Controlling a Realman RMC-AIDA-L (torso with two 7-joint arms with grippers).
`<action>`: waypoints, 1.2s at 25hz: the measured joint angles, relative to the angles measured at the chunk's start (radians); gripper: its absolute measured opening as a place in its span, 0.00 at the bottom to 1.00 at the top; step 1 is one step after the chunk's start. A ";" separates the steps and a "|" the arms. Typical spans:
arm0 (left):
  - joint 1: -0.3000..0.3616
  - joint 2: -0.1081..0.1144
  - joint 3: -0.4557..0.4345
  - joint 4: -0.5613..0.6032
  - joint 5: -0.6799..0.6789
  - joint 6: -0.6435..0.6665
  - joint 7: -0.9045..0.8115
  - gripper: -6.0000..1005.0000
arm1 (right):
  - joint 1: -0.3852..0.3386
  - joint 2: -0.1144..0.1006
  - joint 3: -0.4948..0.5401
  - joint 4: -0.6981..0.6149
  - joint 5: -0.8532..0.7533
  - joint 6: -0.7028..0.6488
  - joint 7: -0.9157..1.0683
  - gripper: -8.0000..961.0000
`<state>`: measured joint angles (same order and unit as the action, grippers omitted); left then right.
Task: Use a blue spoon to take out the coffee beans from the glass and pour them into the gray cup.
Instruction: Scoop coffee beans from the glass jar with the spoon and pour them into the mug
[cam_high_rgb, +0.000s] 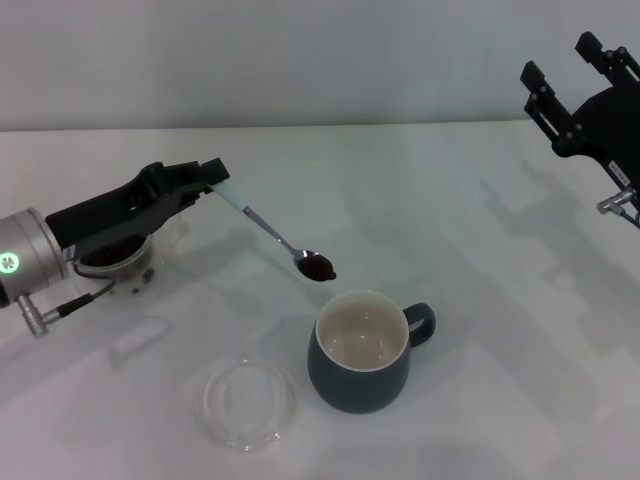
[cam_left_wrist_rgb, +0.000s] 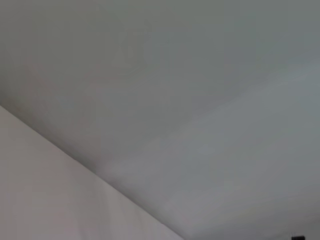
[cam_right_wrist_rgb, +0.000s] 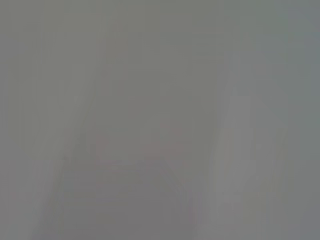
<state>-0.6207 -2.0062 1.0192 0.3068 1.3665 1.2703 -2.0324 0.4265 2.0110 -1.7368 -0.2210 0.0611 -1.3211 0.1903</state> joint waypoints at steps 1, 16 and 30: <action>-0.002 0.000 0.001 0.000 0.001 0.004 0.002 0.14 | 0.000 0.000 0.001 0.000 0.000 0.001 0.001 0.71; -0.017 -0.017 0.064 0.037 0.006 0.019 0.021 0.14 | 0.004 0.003 -0.002 0.000 0.000 0.051 0.005 0.71; -0.054 -0.035 0.156 0.053 0.032 0.017 0.065 0.14 | 0.001 0.003 -0.003 0.000 0.000 0.056 0.007 0.71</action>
<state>-0.6747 -2.0412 1.1755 0.3596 1.3982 1.2873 -1.9670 0.4276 2.0140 -1.7401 -0.2211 0.0613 -1.2653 0.1973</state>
